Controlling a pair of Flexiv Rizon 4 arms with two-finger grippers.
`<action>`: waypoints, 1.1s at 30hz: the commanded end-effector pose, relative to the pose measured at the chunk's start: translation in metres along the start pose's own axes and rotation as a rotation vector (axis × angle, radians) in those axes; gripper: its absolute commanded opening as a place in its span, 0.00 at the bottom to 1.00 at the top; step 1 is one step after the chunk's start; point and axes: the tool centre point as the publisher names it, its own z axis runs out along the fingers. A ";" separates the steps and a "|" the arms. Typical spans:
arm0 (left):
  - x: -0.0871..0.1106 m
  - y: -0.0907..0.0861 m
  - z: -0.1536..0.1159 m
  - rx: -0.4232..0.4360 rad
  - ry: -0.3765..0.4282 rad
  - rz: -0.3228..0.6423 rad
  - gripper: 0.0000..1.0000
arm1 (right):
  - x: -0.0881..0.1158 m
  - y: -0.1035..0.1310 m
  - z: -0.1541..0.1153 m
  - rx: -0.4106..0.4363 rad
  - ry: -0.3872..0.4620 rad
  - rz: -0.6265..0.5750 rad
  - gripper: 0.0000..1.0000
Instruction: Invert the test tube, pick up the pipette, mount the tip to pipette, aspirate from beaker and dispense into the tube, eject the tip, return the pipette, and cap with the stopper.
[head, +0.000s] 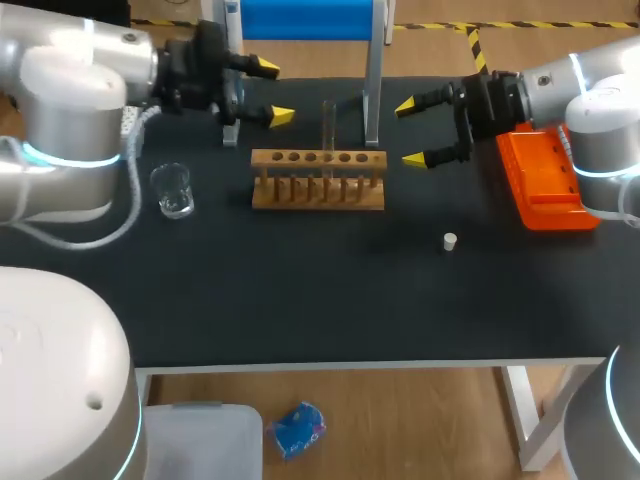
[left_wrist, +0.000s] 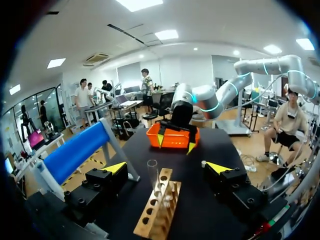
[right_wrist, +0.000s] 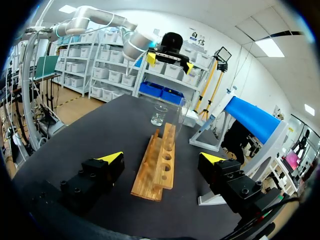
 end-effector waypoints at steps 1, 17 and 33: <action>0.024 -0.003 -0.046 0.003 -0.063 0.000 1.00 | 0.000 0.000 0.000 0.001 0.000 -0.001 1.00; 0.024 -0.003 -0.046 0.003 -0.063 0.000 1.00 | 0.000 0.000 0.000 0.001 0.000 -0.001 1.00; -0.094 0.146 -0.213 -0.188 -0.605 -0.311 1.00 | 0.000 0.000 0.000 0.001 0.000 -0.001 1.00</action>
